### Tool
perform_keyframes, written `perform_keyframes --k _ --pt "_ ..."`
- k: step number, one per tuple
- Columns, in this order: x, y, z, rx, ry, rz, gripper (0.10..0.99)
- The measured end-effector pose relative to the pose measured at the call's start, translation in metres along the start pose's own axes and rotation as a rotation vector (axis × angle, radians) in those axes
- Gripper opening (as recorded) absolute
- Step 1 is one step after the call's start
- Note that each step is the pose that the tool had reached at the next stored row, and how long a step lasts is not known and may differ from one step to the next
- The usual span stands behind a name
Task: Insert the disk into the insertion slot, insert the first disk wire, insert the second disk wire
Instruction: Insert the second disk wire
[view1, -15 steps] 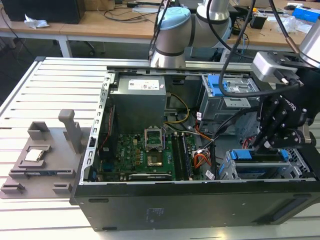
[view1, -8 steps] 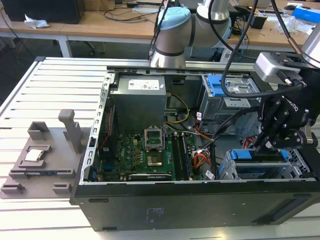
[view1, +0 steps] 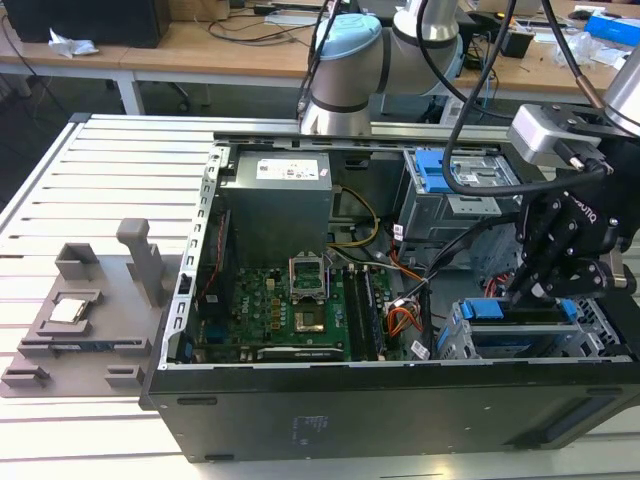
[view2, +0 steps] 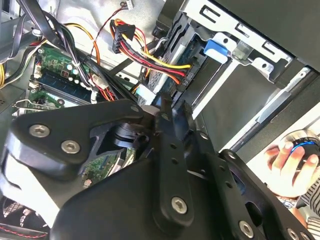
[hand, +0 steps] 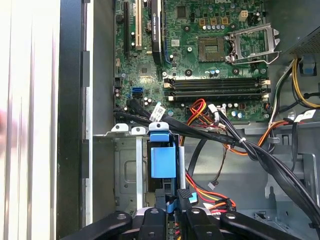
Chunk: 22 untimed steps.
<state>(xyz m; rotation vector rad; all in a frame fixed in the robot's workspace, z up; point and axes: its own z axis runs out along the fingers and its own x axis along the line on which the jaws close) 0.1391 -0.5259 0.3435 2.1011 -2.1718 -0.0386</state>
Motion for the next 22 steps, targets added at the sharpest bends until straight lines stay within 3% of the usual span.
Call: perform_keyframes --k 1,4,5,8,15,17,20,22 --pt "0.0 0.0 0.0 0.0 0.0 0.0 0.282" --pt "0.0 -0.0001 0.0 0.0 0.0 0.0 0.282" --pt "0.0 -0.0001 0.0 0.0 0.0 0.0 0.271" --pt "0.0 -0.0002 0.0 0.0 0.0001 0.0 0.106" --pt "0.0 -0.0003 -0.0002 0.0 -0.0001 0.0 0.106" --pt "0.0003 -0.0003 -0.0051 0.0 -0.0001 0.0 0.106" --pt "0.0002 -0.0046 -0.0063 -0.002 -0.0076 -0.001 0.106" --pt "0.0002 -0.0046 -0.0061 -0.003 -0.0078 -0.001 0.106"
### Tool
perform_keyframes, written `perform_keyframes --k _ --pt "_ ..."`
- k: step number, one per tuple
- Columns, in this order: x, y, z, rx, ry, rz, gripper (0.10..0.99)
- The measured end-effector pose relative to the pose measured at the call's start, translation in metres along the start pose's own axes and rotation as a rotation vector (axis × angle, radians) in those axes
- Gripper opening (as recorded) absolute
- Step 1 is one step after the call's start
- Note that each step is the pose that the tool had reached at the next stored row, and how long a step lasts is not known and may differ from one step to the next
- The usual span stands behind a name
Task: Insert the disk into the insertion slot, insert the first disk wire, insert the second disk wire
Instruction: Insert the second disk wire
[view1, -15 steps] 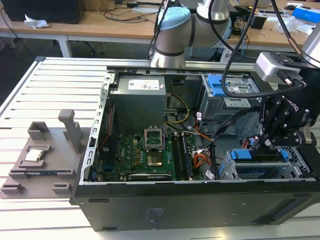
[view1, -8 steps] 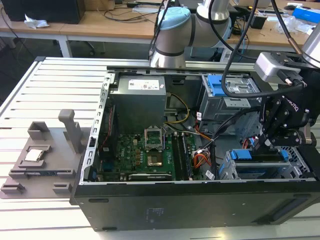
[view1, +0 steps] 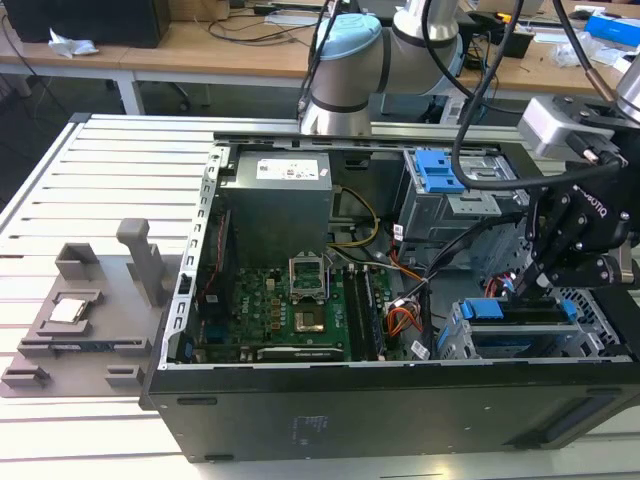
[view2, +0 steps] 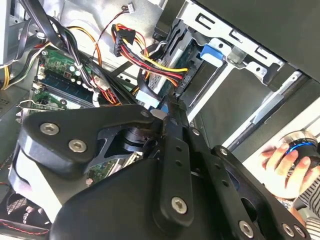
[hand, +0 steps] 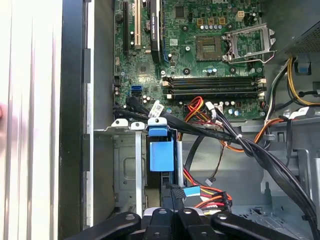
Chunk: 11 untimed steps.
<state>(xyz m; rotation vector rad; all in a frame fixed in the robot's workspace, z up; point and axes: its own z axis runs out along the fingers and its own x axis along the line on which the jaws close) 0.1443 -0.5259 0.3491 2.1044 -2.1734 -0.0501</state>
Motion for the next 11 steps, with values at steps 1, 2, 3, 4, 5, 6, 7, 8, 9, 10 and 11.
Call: perform_keyframes --k 1,2,3,4,5,6,7,8,9,10,11 --pt "0.0 0.0 0.0001 0.0 0.0 0.0 0.106" --pt "0.0 0.0 0.0002 0.0 -0.0001 0.0 0.106" --pt "0.0 0.0 0.0002 0.0 -0.0001 0.0 0.114" --pt "0.0 0.0 0.0002 0.0 0.0 0.0 0.169" --pt "0.0 0.0 0.0003 0.0 -0.0001 0.0 0.169" --pt "-0.0001 0.0 0.0004 0.0 -0.0003 0.0 0.243" --pt "-0.0007 0.0002 0.0005 0.0 -0.0004 0.0 0.243" --pt "-0.0038 0.0012 0.0002 0.0 -0.0001 0.0 0.243" --pt "-0.0065 0.0018 0.0003 0.0 -0.0001 0.0 0.243" --pt "-0.0084 0.0024 0.0003 0.0 -0.0001 0.0 0.243" --pt "-0.0094 0.0029 0.0006 0.0 -0.0001 0.0 0.243"
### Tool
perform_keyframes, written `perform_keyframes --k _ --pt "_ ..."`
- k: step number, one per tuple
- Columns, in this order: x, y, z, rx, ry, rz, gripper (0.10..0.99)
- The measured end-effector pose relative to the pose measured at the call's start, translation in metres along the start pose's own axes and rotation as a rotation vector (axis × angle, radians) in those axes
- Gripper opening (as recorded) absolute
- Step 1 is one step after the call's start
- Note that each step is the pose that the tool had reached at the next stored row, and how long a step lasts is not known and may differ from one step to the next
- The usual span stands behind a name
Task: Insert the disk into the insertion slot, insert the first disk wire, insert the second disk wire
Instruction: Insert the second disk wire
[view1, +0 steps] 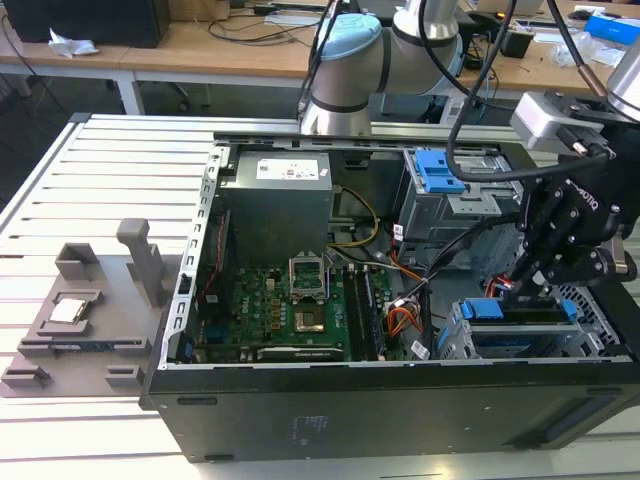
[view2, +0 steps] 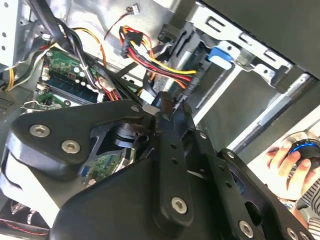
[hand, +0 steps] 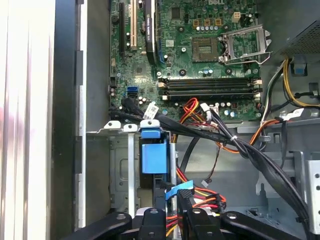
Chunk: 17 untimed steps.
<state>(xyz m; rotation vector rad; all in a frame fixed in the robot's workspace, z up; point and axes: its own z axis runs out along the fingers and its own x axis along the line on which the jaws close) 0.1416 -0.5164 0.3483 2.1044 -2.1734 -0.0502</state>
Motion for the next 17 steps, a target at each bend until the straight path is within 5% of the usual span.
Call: perform_keyframes --k 7,8,10,15,17 --pt "-0.0007 0.0018 0.0044 0.0 0.0077 0.001 0.243" --pt "-0.0008 0.0019 0.0044 0.0 0.0124 0.001 0.243" --pt "-0.0034 0.0024 0.0053 0.001 0.0405 0.003 0.243" --pt "-0.0095 0.0036 0.0083 0.002 0.0545 0.005 0.243" --pt "-0.0095 0.0036 0.0085 0.002 0.0697 0.006 0.243"
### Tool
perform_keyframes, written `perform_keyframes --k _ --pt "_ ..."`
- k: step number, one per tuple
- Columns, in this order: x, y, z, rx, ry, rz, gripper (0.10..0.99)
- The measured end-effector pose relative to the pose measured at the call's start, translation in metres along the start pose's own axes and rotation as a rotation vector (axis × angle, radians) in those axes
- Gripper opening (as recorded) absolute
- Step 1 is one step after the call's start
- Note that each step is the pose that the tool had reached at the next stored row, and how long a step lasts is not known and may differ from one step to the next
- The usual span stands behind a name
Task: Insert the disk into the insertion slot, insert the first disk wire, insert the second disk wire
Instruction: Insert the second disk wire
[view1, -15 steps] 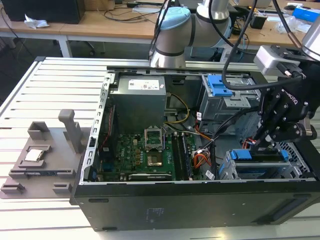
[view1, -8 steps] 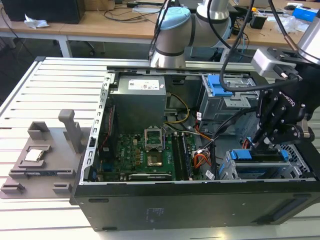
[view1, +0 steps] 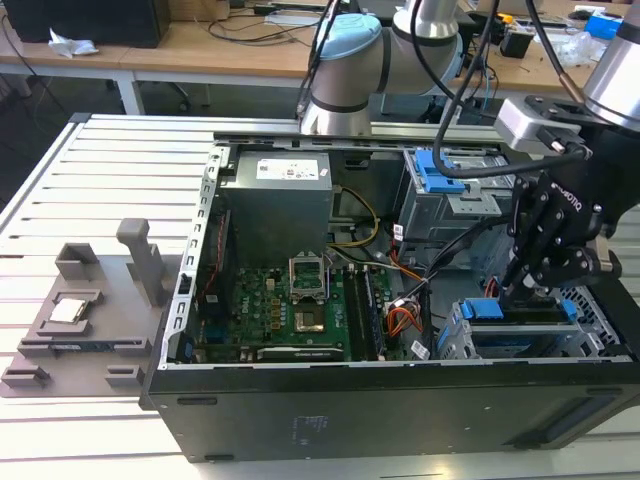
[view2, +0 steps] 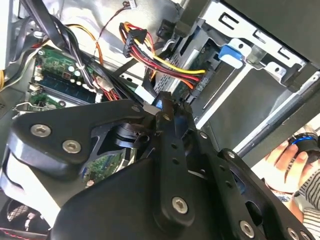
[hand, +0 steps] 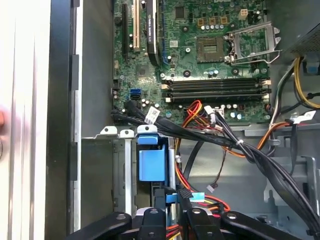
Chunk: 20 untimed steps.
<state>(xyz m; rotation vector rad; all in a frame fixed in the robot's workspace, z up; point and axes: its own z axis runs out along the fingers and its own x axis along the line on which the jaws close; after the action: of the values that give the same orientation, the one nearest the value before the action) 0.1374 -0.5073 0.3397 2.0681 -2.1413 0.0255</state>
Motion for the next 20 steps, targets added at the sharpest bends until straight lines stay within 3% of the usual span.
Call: perform_keyframes --k 3,4,5,11,15,20 --pt "0.0 0.0002 0.0004 0.001 0.0346 0.004 0.243" --pt "-0.0001 0.0002 0.0011 0.001 0.0441 0.005 0.243" --pt "-0.0002 0.0001 0.0018 0.001 0.0478 0.005 0.243" --pt "-0.001 -0.0003 0.0058 0.002 0.0568 0.006 0.243" --pt "-0.001 -0.0003 0.0058 0.002 0.0582 0.006 0.243" --pt "-0.001 -0.0003 0.0058 0.002 0.0603 0.006 0.165"
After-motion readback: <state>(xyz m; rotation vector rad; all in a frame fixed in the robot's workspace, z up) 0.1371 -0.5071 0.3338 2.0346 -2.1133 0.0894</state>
